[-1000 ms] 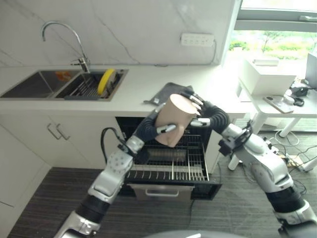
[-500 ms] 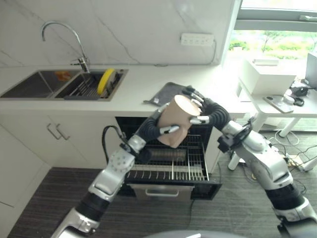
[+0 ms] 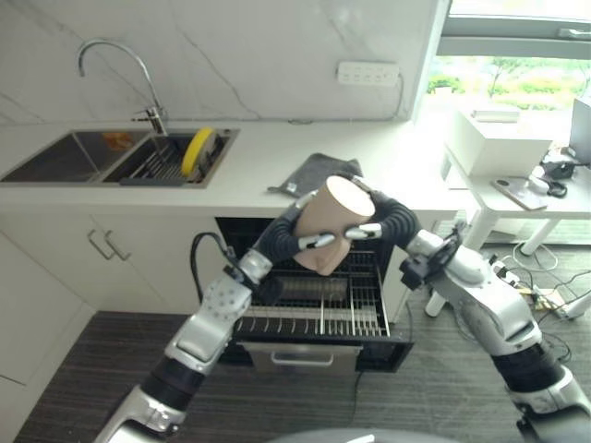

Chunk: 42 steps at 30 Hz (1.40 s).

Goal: Place the dishes in the dishwasher.

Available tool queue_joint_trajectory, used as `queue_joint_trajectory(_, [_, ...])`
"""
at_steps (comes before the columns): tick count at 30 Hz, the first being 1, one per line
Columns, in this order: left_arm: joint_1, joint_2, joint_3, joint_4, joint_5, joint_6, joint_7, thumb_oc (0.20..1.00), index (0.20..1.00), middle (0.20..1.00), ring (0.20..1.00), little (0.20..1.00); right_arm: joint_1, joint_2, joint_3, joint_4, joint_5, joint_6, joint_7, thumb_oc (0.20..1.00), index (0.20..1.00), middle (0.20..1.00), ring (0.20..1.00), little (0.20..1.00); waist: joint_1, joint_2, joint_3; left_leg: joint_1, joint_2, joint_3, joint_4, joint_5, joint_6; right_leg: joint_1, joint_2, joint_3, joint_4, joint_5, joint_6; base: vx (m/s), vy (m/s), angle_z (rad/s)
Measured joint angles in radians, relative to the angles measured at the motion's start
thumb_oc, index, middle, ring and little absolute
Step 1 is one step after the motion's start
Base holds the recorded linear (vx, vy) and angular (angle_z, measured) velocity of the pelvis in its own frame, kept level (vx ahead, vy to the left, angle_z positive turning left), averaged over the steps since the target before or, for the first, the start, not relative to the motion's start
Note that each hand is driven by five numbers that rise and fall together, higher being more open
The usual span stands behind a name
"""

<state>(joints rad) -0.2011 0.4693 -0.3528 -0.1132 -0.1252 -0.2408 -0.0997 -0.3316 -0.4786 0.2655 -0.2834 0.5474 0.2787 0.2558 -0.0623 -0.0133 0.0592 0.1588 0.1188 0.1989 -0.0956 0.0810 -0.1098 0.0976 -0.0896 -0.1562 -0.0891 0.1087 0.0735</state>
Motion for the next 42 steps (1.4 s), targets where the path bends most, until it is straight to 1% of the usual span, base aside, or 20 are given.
queue_joint_trajectory(1, [0.000, 0.001, 0.001, 0.007, 0.000, 0.004, 0.005, 0.200, 0.200, 0.200, 0.200, 0.200, -0.003, 0.000, 0.000, -0.001, 0.000, 0.000, 0.006, 0.200, 0.200, 0.200, 0.200, 0.200, 0.000, 0.001, 0.000, 0.000, 0.000, 0.000, 0.000, 0.000, 0.000, 0.000, 0.000, 0.000, 0.000, 0.000, 0.000, 0.00, 0.000, 0.00])
queue_joint_trajectory(9, [0.000, 0.004, 0.001, 0.015, 0.000, 0.006, 0.012, 0.200, 0.200, 0.200, 0.200, 0.200, -0.012, -0.005, -0.002, -0.002, -0.075, -0.008, 0.011, 0.200, 0.200, 0.200, 0.200, 0.200, 0.000, 0.001, 0.001, 0.000, 0.000, 0.000, 0.000, 0.000, 0.000, 0.000, 0.000, 0.000, 0.000, 0.000, 0.000, 0.00, 0.000, 0.00])
queue_joint_trajectory(16, [0.000, 0.008, 0.001, 0.015, -0.001, 0.006, 0.016, 0.200, 0.200, 0.200, 0.200, 0.200, -0.012, -0.006, 0.000, -0.002, -0.080, -0.011, 0.000, 0.200, 0.200, 0.200, 0.200, 0.200, -0.001, 0.002, 0.001, 0.000, 0.000, 0.000, 0.000, 0.000, 0.000, 0.000, 0.000, 0.000, 0.000, 0.000, 0.000, 0.00, 0.000, 0.00])
queue_joint_trajectory(26, [-0.007, 0.007, 0.000, 0.013, 0.000, 0.007, 0.030, 0.200, 0.200, 0.200, 0.200, 0.200, -0.012, -0.011, 0.002, -0.003, -0.135, -0.055, -0.003, 0.200, 0.200, 0.200, 0.200, 0.200, -0.001, 0.004, 0.001, 0.000, 0.000, 0.001, 0.000, 0.000, 0.000, -0.001, 0.000, 0.001, 0.000, -0.002, 0.003, 0.00, 0.000, 0.00])
queue_joint_trajectory(27, [-0.007, 0.006, 0.000, 0.013, 0.000, 0.007, 0.032, 0.347, 0.347, 0.347, 0.347, 0.347, -0.012, -0.012, 0.003, -0.003, -0.136, -0.057, -0.004, 0.200, 0.200, 0.200, 0.200, 0.200, -0.001, 0.004, 0.001, 0.000, 0.000, 0.001, 0.000, 0.000, 0.000, -0.001, 0.000, 0.001, 0.000, -0.003, 0.004, 0.00, 0.000, 0.00])
queue_joint_trajectory(28, [-0.008, 0.006, 0.000, 0.013, 0.000, 0.007, 0.034, 0.470, 0.470, 0.470, 0.470, 0.470, -0.012, -0.012, 0.003, -0.003, -0.136, -0.061, -0.008, 0.200, 0.200, 0.200, 0.200, 0.200, -0.001, 0.004, 0.001, 0.000, 0.000, 0.001, 0.000, 0.000, 0.000, -0.001, 0.000, 0.002, 0.000, -0.003, 0.004, 0.00, 0.000, 0.00])
queue_joint_trajectory(29, [-0.009, 0.005, 0.000, 0.012, 0.000, 0.007, 0.036, 0.551, 0.551, 0.551, 0.551, 0.551, -0.012, -0.012, 0.004, -0.003, -0.136, -0.067, -0.012, 0.200, 0.200, 0.200, 0.200, 0.200, -0.001, 0.004, 0.001, 0.000, 0.000, 0.001, 0.000, 0.000, 0.000, -0.001, 0.000, 0.002, 0.000, -0.003, 0.004, 0.00, 0.000, 0.00])
queue_joint_trajectory(30, [-0.011, 0.004, -0.001, 0.012, 0.000, 0.007, 0.038, 0.721, 0.721, 0.721, 0.721, 0.721, -0.012, -0.012, 0.004, -0.003, -0.136, -0.071, -0.015, 0.200, 0.200, 0.200, 0.200, 0.200, -0.001, 0.004, 0.001, 0.000, 0.000, 0.001, 0.000, 0.000, 0.000, -0.001, 0.000, 0.002, 0.000, -0.003, 0.004, 0.00, 0.000, 0.00])
queue_joint_trajectory(31, [-0.012, 0.003, -0.001, 0.012, 0.000, 0.007, 0.039, 1.000, 1.000, 1.000, 1.000, 1.000, -0.012, -0.012, 0.004, -0.003, -0.138, -0.072, -0.021, 0.200, 0.200, 0.200, 0.200, 0.200, -0.001, 0.004, 0.001, 0.000, 0.000, 0.001, 0.000, 0.000, 0.000, -0.001, 0.000, 0.002, 0.000, -0.003, 0.004, 0.00, 0.000, 0.00])
queue_joint_trajectory(35, [-0.011, 0.002, -0.001, 0.012, -0.001, 0.022, 0.044, 1.000, 1.000, 1.000, 1.000, 1.000, -0.012, -0.025, 0.000, -0.003, -0.156, -0.080, -0.057, 0.200, 0.200, 0.200, 0.200, 0.200, -0.002, 0.004, 0.001, 0.000, 0.000, 0.001, 0.000, 0.000, 0.000, -0.002, 0.000, 0.002, 0.000, -0.003, 0.004, 0.00, 0.000, 0.00])
queue_joint_trajectory(42, [-0.011, 0.001, -0.001, 0.012, -0.001, 0.022, 0.055, 1.000, 1.000, 1.000, 1.000, 1.000, -0.012, -0.043, -0.002, -0.002, -0.195, -0.092, -0.078, 0.200, 0.200, 0.200, 0.200, 0.200, -0.002, 0.004, 0.001, 0.000, 0.000, 0.002, 0.000, 0.000, 0.000, -0.002, 0.000, 0.002, 0.000, -0.003, 0.004, 0.00, 0.000, 0.00])
